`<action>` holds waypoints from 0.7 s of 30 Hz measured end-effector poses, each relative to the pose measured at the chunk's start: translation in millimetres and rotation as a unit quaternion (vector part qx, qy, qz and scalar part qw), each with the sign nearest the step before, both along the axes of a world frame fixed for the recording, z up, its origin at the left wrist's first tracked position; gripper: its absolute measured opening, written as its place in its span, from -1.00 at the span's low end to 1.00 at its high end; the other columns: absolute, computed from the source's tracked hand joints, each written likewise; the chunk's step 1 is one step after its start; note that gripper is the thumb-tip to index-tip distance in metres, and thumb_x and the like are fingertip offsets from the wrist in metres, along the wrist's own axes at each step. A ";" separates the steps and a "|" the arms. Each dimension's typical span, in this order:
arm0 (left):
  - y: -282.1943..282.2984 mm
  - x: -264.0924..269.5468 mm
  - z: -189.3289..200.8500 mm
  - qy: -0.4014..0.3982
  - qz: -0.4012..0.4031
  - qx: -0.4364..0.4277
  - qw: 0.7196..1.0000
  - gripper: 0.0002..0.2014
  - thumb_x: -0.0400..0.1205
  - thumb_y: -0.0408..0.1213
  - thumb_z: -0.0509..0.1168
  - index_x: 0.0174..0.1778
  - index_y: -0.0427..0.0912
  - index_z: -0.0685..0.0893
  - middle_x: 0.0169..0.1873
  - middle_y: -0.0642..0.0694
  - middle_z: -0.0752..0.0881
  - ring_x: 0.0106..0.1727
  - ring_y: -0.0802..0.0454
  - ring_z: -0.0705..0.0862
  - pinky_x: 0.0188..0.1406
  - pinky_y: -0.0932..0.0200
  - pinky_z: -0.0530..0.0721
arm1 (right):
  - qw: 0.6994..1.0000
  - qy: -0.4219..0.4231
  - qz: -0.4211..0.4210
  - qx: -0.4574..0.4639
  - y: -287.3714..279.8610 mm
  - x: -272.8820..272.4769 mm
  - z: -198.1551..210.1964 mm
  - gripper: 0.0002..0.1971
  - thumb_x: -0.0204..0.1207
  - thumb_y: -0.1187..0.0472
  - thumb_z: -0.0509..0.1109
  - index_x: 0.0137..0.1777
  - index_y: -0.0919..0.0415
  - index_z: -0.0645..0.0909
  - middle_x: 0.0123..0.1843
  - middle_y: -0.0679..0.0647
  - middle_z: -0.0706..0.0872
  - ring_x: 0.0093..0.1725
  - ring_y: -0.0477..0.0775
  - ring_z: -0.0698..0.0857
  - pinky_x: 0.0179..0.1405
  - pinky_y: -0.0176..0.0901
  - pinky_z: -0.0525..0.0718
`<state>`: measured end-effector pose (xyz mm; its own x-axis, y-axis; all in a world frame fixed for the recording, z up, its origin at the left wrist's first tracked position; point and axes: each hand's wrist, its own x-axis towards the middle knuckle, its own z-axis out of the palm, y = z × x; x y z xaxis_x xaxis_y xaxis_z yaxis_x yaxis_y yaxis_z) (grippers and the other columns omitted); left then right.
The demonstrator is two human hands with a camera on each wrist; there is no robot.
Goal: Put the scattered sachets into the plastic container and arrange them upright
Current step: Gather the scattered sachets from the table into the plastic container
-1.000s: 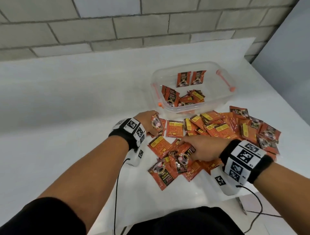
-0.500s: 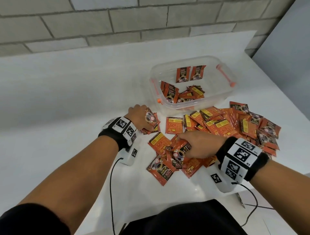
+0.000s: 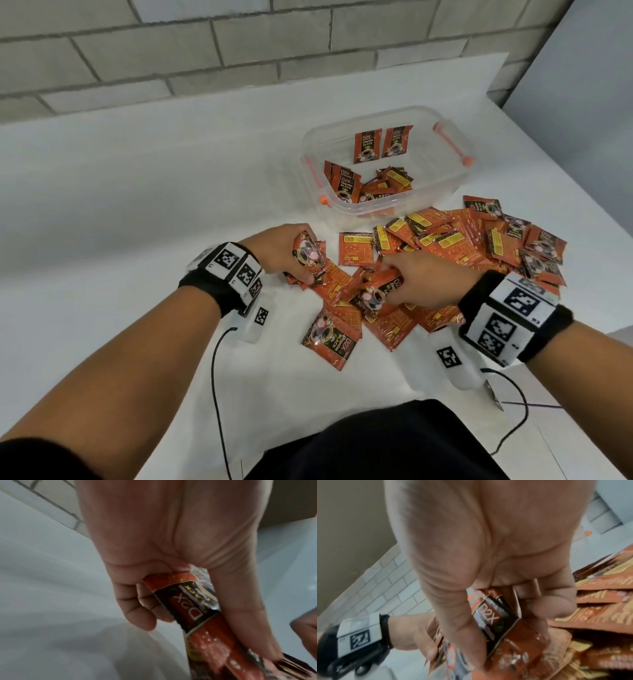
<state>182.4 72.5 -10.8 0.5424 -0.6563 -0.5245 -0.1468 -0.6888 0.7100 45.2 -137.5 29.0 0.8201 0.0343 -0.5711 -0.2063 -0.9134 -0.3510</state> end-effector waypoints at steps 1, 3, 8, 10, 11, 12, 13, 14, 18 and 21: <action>-2.4 -1.6 0.5 0.000 -0.017 0.005 1.000 -0.45 0.29 -0.38 0.66 0.10 -0.09 0.54 -0.08 -0.10 0.75 -0.17 0.00 0.75 -0.22 0.08 0.74 | 1.000 0.001 -0.017 0.009 -1.3 -1.9 3.6 -0.50 0.48 0.07 0.47 0.40 0.06 0.45 0.23 -0.07 0.56 -0.12 -0.18 0.53 -0.31 -0.35 0.46; -8.1 -5.5 0.6 -0.018 -0.055 0.025 0.998 -0.39 0.29 -0.37 0.65 0.19 -0.03 0.54 -0.04 0.01 0.70 -0.15 0.09 0.72 -0.30 0.20 0.72 | 0.999 0.004 -0.033 0.025 1.9 -5.2 8.9 -0.49 0.46 0.05 0.49 0.39 0.02 0.45 0.21 -0.08 0.58 -0.05 -0.12 0.57 -0.23 -0.30 0.54; -15.8 -13.6 -6.7 -0.084 -0.113 0.087 0.986 -0.27 0.34 -0.37 0.62 0.39 0.02 0.48 0.06 0.00 0.63 -0.20 0.05 0.71 -0.23 0.08 0.80 | 0.994 0.061 0.013 0.092 37.1 -14.8 -3.7 -0.56 0.48 0.07 0.48 0.32 0.02 0.45 0.20 -0.04 0.60 -0.21 -0.27 0.46 -0.37 -0.40 0.40; -15.3 -13.9 -8.8 -0.119 -0.122 0.094 0.981 -0.36 0.32 -0.29 0.64 0.28 0.00 0.53 0.08 -0.03 0.68 -0.10 -0.02 0.73 -0.18 0.06 0.78 | 0.995 0.057 0.058 0.063 48.4 -14.4 -14.5 -0.41 0.51 0.09 0.45 0.50 0.15 0.35 0.37 0.11 0.58 -0.15 -0.15 0.53 -0.34 -0.39 0.41; -14.5 -13.6 -9.1 -0.130 -0.123 0.098 0.979 -0.41 0.31 -0.26 0.64 0.20 -0.02 0.53 0.07 -0.03 0.70 -0.07 -0.03 0.73 -0.24 0.10 0.75 | 0.995 0.049 0.070 0.047 52.6 -13.1 -18.3 -0.38 0.51 0.10 0.44 0.53 0.18 0.32 0.36 0.14 0.59 -0.10 -0.06 0.56 -0.33 -0.36 0.41; -13.6 -13.1 -9.2 -0.139 -0.122 0.103 0.977 -0.45 0.31 -0.23 0.64 0.13 -0.02 0.51 0.04 -0.01 0.69 -0.08 -0.02 0.70 -0.32 0.18 0.68 | 0.996 0.041 0.076 0.036 55.3 -11.3 -19.9 -0.38 0.51 0.09 0.43 0.53 0.19 0.33 0.33 0.16 0.61 -0.07 0.01 0.55 -0.35 -0.33 0.39; -12.0 -12.5 -9.7 -0.148 -0.119 0.109 0.976 -0.46 0.32 -0.21 0.64 0.08 -0.03 0.47 0.00 0.02 0.65 -0.09 0.00 0.66 -0.36 0.25 0.59 | 0.996 0.036 0.082 0.030 56.9 -9.4 -19.3 -0.40 0.52 0.08 0.42 0.51 0.19 0.34 0.29 0.16 0.62 -0.07 0.03 0.53 -0.39 -0.32 0.37; -10.2 -11.7 -10.4 -0.157 -0.115 0.113 0.974 -0.46 0.32 -0.19 0.63 0.06 -0.03 0.44 -0.02 0.03 0.61 -0.08 0.02 0.61 -0.34 0.25 0.51 | 0.995 0.030 0.088 0.025 57.3 -6.8 -17.7 -0.41 0.53 0.06 0.41 0.50 0.21 0.34 0.27 0.16 0.62 -0.07 0.02 0.51 -0.40 -0.32 0.35; 1.1 -7.1 -13.9 -0.175 -0.086 0.113 0.974 -0.45 0.33 -0.13 0.63 0.08 -0.11 0.45 -0.01 -0.03 0.54 -0.05 0.01 0.53 -0.19 0.20 0.44 | 0.996 0.019 0.084 0.033 52.7 0.3 -4.6 -0.62 0.54 0.02 0.37 0.27 0.20 0.51 0.11 0.11 0.64 -0.12 0.01 0.55 -0.26 -0.20 0.52; 8.9 -4.7 -15.9 -0.136 -0.043 0.087 0.986 -0.47 0.33 -0.18 0.64 0.07 -0.11 0.48 0.01 -0.04 0.66 -0.21 0.09 0.61 -0.34 0.24 0.55 | 0.993 0.031 0.080 0.077 61.2 1.9 1.6 -0.79 0.52 0.06 0.39 0.03 0.18 0.57 -0.17 0.03 0.66 -0.33 -0.09 0.51 -0.39 -0.25 0.43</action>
